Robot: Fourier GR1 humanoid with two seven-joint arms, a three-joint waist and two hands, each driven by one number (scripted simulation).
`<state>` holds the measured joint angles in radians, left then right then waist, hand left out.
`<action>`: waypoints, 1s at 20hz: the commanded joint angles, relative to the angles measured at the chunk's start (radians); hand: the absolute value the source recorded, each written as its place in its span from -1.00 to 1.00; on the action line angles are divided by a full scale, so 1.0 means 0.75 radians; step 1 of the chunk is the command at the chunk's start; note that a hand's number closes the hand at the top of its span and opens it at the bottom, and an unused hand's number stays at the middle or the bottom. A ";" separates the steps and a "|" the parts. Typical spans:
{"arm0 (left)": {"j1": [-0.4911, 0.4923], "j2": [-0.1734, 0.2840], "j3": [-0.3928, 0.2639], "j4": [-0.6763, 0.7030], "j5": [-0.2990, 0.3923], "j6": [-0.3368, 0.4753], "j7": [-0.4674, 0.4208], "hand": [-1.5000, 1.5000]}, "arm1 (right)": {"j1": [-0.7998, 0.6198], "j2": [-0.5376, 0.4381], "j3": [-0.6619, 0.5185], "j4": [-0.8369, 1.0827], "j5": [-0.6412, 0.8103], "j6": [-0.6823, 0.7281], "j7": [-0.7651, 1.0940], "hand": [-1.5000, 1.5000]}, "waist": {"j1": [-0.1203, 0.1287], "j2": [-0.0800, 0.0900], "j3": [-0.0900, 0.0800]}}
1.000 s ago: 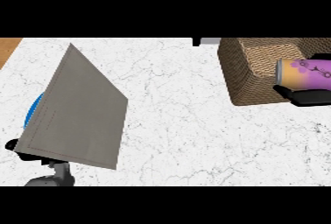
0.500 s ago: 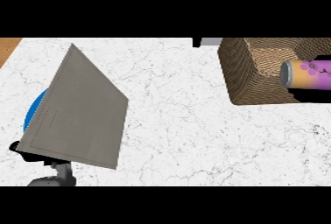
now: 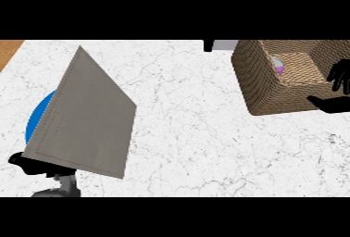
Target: Pick the can from the placemat and place it in the basket
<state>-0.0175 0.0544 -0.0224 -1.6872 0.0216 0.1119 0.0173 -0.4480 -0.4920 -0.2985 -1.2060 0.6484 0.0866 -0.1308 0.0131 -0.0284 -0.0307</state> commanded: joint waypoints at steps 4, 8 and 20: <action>-0.038 -0.015 -0.002 0.010 -0.003 0.016 0.024 0.00 | -0.030 0.063 -0.045 0.159 -0.049 -0.059 -0.059 -1.00 | 0.003 0.044 0.042; -0.050 0.041 0.054 0.013 0.039 -0.030 0.040 0.00 | -0.081 0.047 -0.140 0.176 -0.140 -0.091 -0.134 -1.00 | 0.000 0.045 0.042; 0.078 0.013 0.026 0.008 0.011 -0.042 -0.068 0.00 | -0.153 -0.124 -0.306 0.172 -0.218 -0.166 -0.019 -1.00 | -0.010 0.038 0.040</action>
<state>0.0120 0.0551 -0.0168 -1.7087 0.0189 0.1050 0.0184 -0.5134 -0.5575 -0.4894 -1.0956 0.5081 -0.0153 -0.2185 -0.0009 -0.0078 -0.0043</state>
